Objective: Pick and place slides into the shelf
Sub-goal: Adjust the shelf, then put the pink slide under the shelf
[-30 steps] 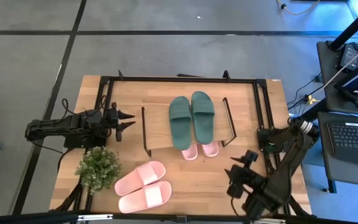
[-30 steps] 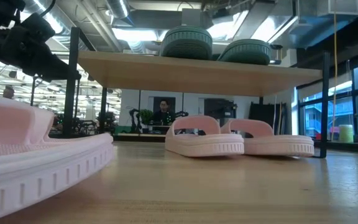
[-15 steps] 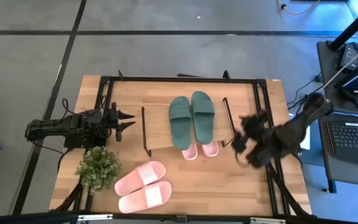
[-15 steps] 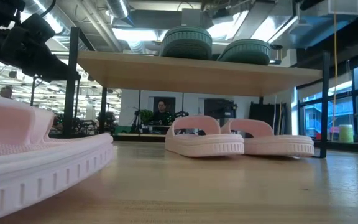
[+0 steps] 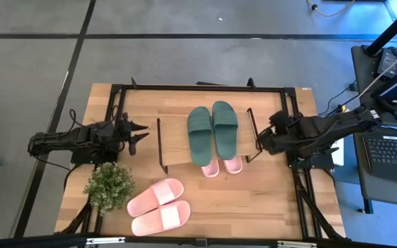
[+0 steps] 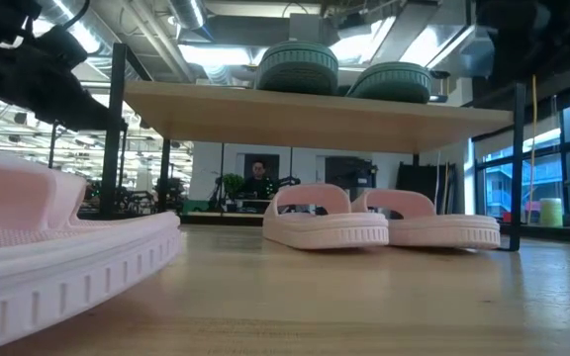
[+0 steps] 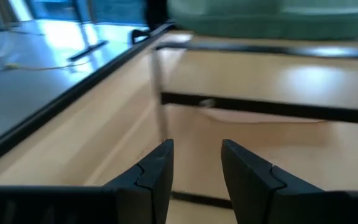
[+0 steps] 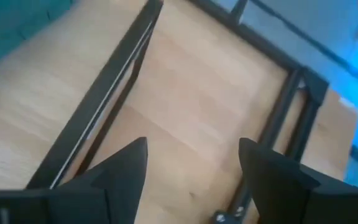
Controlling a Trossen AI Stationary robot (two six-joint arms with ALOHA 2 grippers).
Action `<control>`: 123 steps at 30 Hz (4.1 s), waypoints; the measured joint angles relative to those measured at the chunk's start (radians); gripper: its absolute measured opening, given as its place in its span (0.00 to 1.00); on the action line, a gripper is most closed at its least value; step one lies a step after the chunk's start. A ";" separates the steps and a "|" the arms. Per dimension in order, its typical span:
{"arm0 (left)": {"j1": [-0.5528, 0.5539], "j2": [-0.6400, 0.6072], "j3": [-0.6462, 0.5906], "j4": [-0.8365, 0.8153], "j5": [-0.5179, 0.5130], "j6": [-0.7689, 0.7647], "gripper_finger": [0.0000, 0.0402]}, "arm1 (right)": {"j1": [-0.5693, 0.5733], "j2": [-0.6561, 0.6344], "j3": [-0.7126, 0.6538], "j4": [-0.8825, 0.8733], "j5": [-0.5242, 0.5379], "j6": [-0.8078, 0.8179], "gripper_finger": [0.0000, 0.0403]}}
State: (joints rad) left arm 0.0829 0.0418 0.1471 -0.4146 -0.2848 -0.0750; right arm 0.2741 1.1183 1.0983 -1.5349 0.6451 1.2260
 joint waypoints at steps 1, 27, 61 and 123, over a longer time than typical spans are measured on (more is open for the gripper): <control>0.000 0.000 0.000 -0.011 -0.033 0.000 0.32 | -0.003 0.000 -0.020 0.027 -0.013 -0.001 0.63; 0.000 0.000 0.000 -0.033 -0.100 0.000 0.32 | -0.003 0.001 -0.073 0.520 -0.126 -0.242 0.63; 0.000 0.000 0.000 -0.035 -0.095 0.000 0.32 | -0.068 0.139 -0.060 0.336 -0.075 -0.214 0.63; 0.000 0.000 0.197 -0.090 -0.709 -0.223 0.23 | -0.054 0.159 0.059 0.387 -0.138 -0.220 0.63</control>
State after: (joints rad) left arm 0.0830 0.0418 0.3443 -0.5049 -0.9934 -0.2981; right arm 0.2199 1.2778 1.1572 -1.1478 0.5073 1.0056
